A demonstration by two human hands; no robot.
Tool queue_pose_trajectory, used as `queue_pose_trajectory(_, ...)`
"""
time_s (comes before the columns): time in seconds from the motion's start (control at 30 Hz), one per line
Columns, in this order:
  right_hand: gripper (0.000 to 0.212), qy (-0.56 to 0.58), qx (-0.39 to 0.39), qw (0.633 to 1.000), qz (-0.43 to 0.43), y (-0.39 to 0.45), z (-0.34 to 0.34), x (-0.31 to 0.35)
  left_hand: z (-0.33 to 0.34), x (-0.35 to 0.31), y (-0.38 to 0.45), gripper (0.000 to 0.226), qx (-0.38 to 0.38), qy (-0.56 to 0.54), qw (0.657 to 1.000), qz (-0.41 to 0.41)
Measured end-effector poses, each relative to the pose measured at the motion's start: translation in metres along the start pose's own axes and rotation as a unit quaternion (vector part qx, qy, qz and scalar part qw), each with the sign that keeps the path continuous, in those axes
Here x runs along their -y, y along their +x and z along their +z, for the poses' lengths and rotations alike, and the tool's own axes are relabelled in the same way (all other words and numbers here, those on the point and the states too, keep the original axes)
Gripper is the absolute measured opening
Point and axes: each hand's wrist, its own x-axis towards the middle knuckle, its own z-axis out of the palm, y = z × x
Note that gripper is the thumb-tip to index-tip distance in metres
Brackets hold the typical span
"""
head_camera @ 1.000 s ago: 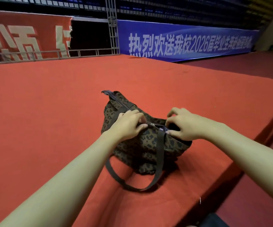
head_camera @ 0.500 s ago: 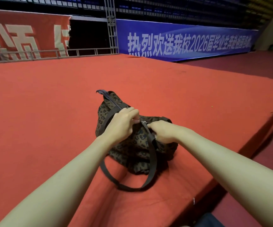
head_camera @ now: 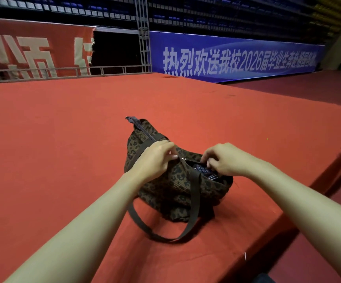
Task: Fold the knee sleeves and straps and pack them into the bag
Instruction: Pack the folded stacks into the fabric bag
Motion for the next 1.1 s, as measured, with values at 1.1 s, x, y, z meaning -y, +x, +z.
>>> queue_pose_trajectory(1.1,0.017,-0.111,-0.063,0.988,-0.089,0.035,0.035,0.038,-0.007,0.008,-0.004,0.018,0.017,-0.020,0.998,0.053)
